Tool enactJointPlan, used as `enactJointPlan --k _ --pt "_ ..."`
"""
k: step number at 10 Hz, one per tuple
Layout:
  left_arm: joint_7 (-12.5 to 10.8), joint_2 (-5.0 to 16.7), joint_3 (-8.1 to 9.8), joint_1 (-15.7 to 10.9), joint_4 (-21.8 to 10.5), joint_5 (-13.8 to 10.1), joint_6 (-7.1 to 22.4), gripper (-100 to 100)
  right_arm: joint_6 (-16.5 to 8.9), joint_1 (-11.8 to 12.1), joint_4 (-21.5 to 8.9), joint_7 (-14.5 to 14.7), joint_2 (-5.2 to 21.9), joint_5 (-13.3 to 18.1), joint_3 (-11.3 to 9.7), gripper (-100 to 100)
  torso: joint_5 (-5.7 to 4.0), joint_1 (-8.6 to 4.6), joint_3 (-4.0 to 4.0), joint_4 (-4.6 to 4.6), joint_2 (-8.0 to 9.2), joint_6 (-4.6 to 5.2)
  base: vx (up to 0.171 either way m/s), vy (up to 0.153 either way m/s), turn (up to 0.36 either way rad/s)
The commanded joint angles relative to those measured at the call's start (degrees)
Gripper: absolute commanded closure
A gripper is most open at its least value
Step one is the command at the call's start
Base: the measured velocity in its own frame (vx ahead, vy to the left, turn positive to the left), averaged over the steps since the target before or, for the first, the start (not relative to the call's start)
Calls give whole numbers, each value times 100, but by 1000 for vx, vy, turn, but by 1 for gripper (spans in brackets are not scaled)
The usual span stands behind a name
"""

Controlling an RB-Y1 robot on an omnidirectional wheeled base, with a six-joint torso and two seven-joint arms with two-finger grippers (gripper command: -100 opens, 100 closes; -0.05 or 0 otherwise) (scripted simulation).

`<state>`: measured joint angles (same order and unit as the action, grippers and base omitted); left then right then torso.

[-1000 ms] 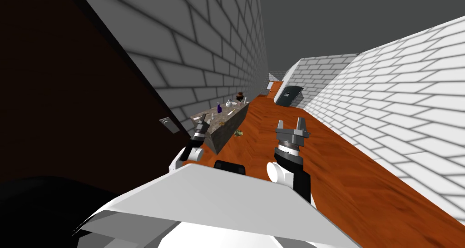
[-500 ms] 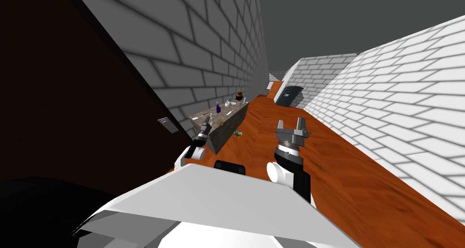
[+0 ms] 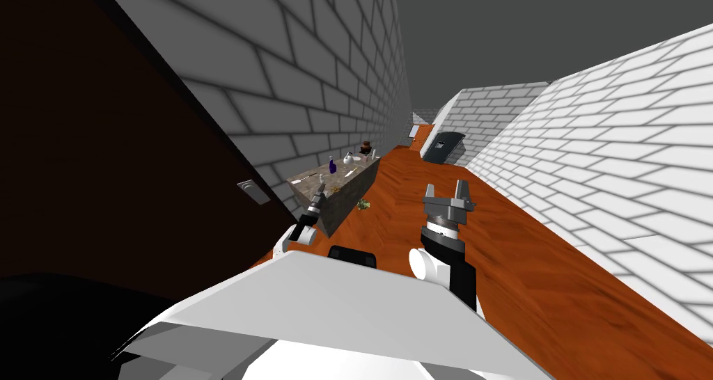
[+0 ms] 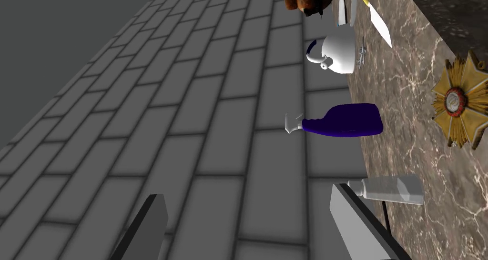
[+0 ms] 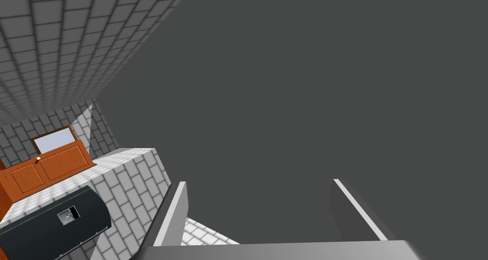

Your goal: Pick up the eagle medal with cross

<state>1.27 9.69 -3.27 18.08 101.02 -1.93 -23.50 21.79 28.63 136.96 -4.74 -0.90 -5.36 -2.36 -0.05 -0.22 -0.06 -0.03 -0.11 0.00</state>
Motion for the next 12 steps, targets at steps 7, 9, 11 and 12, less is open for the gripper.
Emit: enactJointPlan --k 7,9,11,12 --pt "124 8 138 -228 -1185 105 -280 -100 0 0 0 0 0 0 0 0 1 5 -5 -2 -9 0 43 -49 10" --pt "142 -5 214 -260 -1506 121 -433 -100 0 0 0 0 0 0 0 0 0 3 -8 -3 -14 0 70 -45 16" --pt "156 -31 305 -288 -1834 133 -619 -100 0 1 0 0 0 0 0 0 2 13 -12 -4 -22 -1 89 -30 19" --pt "162 -49 355 -301 -2019 138 -722 -100 0 1 0 0 0 0 0 0 2 11 -14 -5 -24 0 94 -39 17"
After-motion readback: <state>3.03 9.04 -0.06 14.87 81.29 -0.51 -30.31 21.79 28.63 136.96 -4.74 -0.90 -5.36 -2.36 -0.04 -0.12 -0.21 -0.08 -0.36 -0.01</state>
